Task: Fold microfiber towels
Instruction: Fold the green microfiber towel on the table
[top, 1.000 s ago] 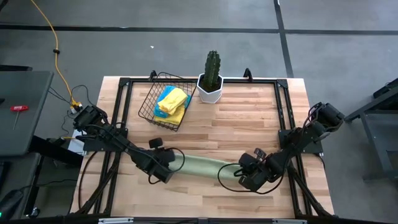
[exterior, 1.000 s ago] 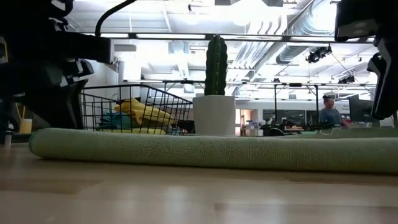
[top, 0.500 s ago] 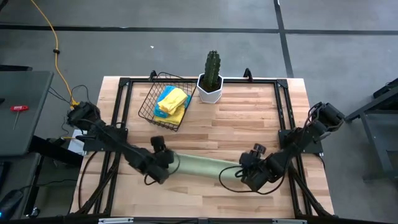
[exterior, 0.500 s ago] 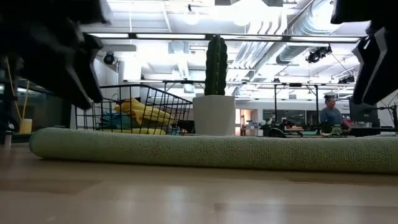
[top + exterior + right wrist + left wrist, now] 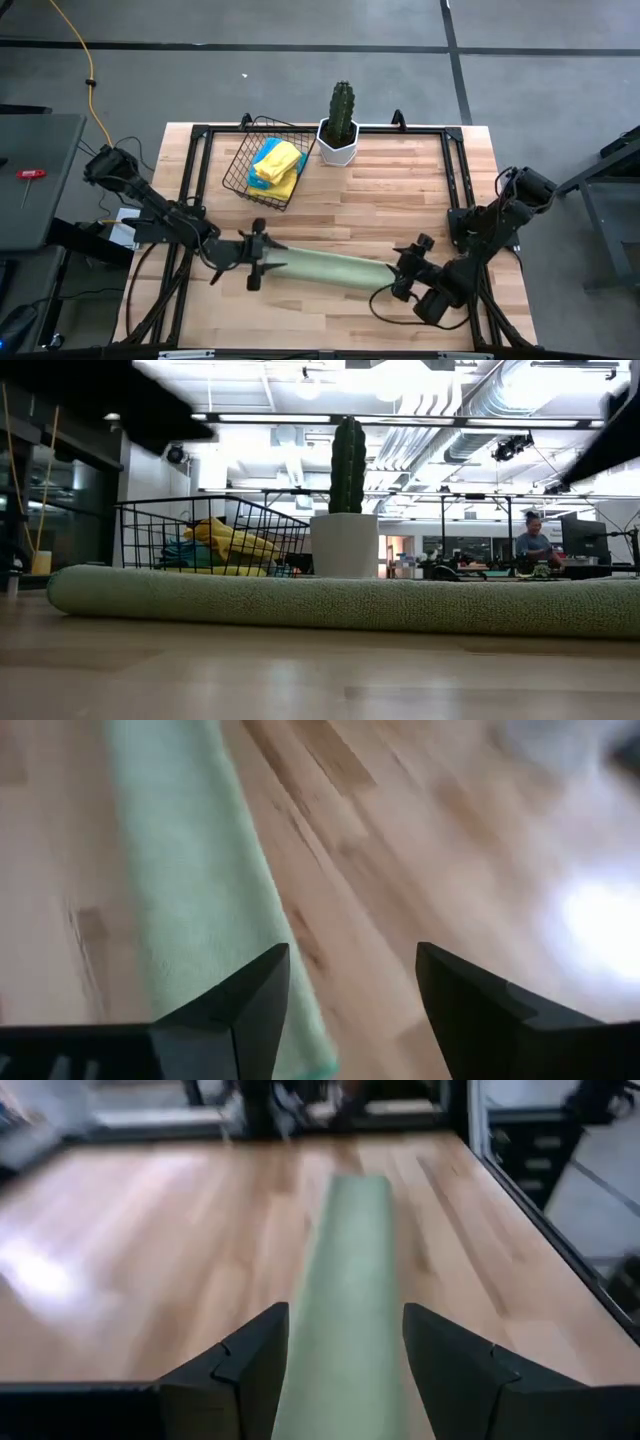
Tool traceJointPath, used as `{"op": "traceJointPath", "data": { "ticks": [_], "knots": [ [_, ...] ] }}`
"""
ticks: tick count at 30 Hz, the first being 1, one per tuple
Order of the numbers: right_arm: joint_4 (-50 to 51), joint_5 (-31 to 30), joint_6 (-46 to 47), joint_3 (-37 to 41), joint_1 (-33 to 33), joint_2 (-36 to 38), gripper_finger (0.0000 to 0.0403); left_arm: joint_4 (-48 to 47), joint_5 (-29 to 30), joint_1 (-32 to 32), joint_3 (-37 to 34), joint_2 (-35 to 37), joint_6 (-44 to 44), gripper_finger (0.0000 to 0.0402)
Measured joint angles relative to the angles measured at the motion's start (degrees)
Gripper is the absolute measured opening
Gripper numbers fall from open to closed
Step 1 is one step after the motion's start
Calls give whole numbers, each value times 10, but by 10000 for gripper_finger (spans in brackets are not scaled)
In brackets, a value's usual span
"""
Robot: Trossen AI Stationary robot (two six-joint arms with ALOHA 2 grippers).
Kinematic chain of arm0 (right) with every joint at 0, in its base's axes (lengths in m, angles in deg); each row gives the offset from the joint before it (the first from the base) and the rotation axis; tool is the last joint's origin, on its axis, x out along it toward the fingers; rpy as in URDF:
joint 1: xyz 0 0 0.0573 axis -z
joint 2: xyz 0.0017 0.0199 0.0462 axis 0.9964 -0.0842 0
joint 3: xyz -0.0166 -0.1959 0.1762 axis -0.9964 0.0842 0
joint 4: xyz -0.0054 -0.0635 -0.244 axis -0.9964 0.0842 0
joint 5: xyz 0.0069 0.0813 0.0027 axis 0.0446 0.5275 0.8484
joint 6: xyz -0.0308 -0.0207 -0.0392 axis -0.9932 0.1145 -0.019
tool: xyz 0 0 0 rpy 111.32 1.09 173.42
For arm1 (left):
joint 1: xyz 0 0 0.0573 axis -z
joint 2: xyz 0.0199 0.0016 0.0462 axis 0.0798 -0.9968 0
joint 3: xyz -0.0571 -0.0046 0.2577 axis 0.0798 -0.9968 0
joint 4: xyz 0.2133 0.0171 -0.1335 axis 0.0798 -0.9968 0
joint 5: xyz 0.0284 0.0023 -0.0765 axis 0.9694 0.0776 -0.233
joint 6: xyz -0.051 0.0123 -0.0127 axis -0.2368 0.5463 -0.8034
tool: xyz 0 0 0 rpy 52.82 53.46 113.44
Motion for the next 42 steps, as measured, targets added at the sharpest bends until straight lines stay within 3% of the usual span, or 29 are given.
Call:
{"op": "traceJointPath", "data": {
  "ticks": [6, 10, 14, 18, 28, 38, 42],
  "knots": [
    [110, 121, 351, 0, -5, 15, 211, -47, -26, -72, 83, 15, 105, 188],
    [67, 198, 456, 0, -27, 34, 211, -124, -36, -101, 154, 15, 162, 188],
    [-10, 189, 535, 0, -51, 13, 211, -168, -48, -108, 188, 15, 204, 188],
    [-60, 172, 562, 0, -45, -32, 211, -186, -46, -104, 198, 14, 248, 188],
    [-105, 227, 570, 0, 22, -123, 211, -301, 29, -80, 242, 32, 240, 188],
    [-129, 231, 565, -4, 47, -158, 208, -298, 213, -37, 246, 56, 212, 188],
    [-116, 243, 565, -4, 47, -159, 172, -290, 266, -28, 246, 56, 210, 188]
  ]
}}
